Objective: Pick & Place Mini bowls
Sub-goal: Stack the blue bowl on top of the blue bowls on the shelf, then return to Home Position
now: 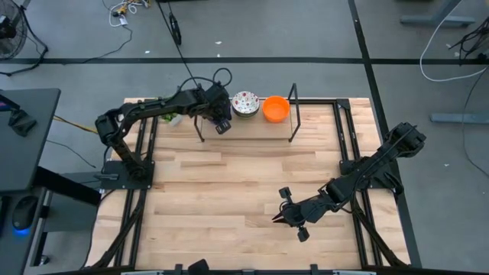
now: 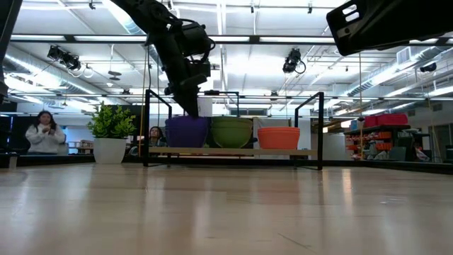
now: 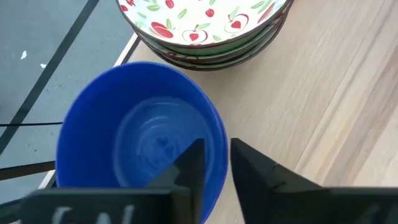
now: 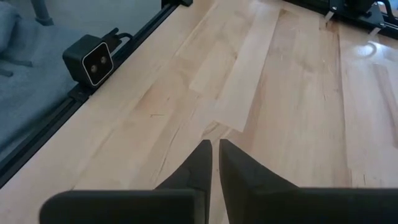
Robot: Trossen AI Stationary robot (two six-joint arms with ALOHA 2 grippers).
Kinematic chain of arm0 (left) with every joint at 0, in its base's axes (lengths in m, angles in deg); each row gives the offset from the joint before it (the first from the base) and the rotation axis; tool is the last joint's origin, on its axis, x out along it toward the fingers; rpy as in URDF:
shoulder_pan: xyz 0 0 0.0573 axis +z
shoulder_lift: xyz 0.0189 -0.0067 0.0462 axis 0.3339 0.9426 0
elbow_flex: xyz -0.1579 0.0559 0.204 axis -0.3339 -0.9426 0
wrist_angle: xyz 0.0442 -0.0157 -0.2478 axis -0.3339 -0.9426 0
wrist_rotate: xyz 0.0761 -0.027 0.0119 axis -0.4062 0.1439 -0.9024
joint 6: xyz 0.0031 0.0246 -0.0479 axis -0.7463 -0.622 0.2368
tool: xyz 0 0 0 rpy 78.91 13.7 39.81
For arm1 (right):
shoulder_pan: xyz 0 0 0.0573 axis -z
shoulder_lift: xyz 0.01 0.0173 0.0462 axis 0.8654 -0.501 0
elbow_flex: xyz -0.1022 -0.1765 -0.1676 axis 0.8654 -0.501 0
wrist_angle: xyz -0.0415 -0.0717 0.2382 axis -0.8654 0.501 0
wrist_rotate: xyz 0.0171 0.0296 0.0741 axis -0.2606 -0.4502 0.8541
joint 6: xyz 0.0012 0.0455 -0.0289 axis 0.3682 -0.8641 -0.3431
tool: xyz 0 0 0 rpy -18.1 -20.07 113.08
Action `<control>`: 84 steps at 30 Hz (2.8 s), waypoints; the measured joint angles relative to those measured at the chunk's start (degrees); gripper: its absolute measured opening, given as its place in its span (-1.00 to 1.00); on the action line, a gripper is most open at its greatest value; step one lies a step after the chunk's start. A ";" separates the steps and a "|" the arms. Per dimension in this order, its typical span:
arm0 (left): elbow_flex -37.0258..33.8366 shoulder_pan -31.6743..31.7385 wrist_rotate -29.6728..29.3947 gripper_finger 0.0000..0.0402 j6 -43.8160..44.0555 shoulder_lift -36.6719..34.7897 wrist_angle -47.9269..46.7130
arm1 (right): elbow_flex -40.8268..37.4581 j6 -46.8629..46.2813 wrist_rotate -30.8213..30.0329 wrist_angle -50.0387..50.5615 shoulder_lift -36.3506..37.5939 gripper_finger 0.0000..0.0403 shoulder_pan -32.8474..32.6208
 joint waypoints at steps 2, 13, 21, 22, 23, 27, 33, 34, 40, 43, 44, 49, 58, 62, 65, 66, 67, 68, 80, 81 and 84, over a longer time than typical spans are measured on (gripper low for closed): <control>0.00 0.00 0.00 -0.50 0.00 0.00 0.02 | 0.00 -0.01 0.00 -0.01 0.00 -0.84 0.00; 0.00 -0.75 4.89 -0.20 0.17 -1.33 0.47 | 0.00 0.53 0.00 0.00 0.00 -0.84 0.04; 0.02 -10.64 5.59 -0.38 0.85 -8.85 0.51 | -3.37 0.74 0.02 -5.45 0.00 -0.84 0.04; -0.10 -12.76 5.09 -0.41 1.00 -9.95 0.81 | -4.62 0.74 0.02 -7.55 0.00 -0.84 0.04; -1.16 -14.96 4.29 -0.44 1.01 -11.35 2.31 | -6.00 0.52 0.02 -10.16 0.00 -0.84 0.04; -10.55 -23.77 1.64 -0.57 1.26 -18.52 11.70 | -11.75 -1.94 0.02 -19.30 0.00 -0.84 0.14; -31.50 -34.98 0.81 -0.71 8.69 -32.86 29.91 | -17.00 -4.91 0.02 -28.79 -0.02 -0.84 1.28; -34.54 -36.50 0.86 -0.73 9.71 -35.70 32.04 | -17.11 -4.94 0.02 -29.58 -0.02 -0.84 1.55; -48.83 -41.77 -5.00 -0.82 13.90 -54.55 37.72 | -17.18 -4.37 0.04 -31.19 0.00 -0.84 3.68; -53.56 -42.51 -4.57 -0.86 13.67 -64.12 37.79 | -17.18 -3.70 0.01 -31.36 0.00 -0.84 4.94; -54.94 -42.59 -4.15 -0.87 13.21 -67.13 37.52 | -17.19 -3.54 0.00 -31.60 0.00 -0.84 5.39; -59.65 -42.53 -2.05 -0.94 10.93 -80.81 36.56 | -17.20 -3.32 0.01 -32.59 0.00 -0.84 7.32; -61.74 -42.45 -1.49 -0.96 5.76 -96.86 25.83 | -17.22 -5.26 0.63 -32.32 0.00 -0.84 7.87; -61.92 -42.34 0.22 -0.98 4.52 -96.28 25.97 | -17.22 -5.25 0.61 -32.26 0.00 -0.84 7.87; -63.21 -42.33 1.08 -0.98 4.40 -96.87 26.26 | -17.25 -5.18 0.61 -32.61 0.00 -0.84 7.87; -63.88 -42.34 1.19 -0.98 4.40 -96.79 28.35 | -17.25 -5.12 0.60 -32.76 0.00 -0.84 7.87; -64.64 -42.34 1.58 -0.98 4.39 -96.72 31.05 | -17.25 -5.06 0.59 -32.73 0.00 -0.84 7.87; -65.79 -42.32 2.38 -0.98 4.37 -96.78 33.52 | -17.25 -4.91 0.59 -32.79 0.00 -0.84 7.88; -73.79 -36.96 10.19 -0.99 4.59 -96.65 43.58 | -17.25 -5.11 0.56 -32.92 0.00 -0.84 8.76; -73.79 -36.07 11.89 -0.99 5.26 -96.65 42.78 | -17.25 -5.14 0.59 -32.80 0.00 -0.84 8.76; -73.88 -33.18 14.32 -0.98 5.36 -96.65 40.85 | -17.25 -5.96 0.61 -32.02 0.00 -0.84 8.52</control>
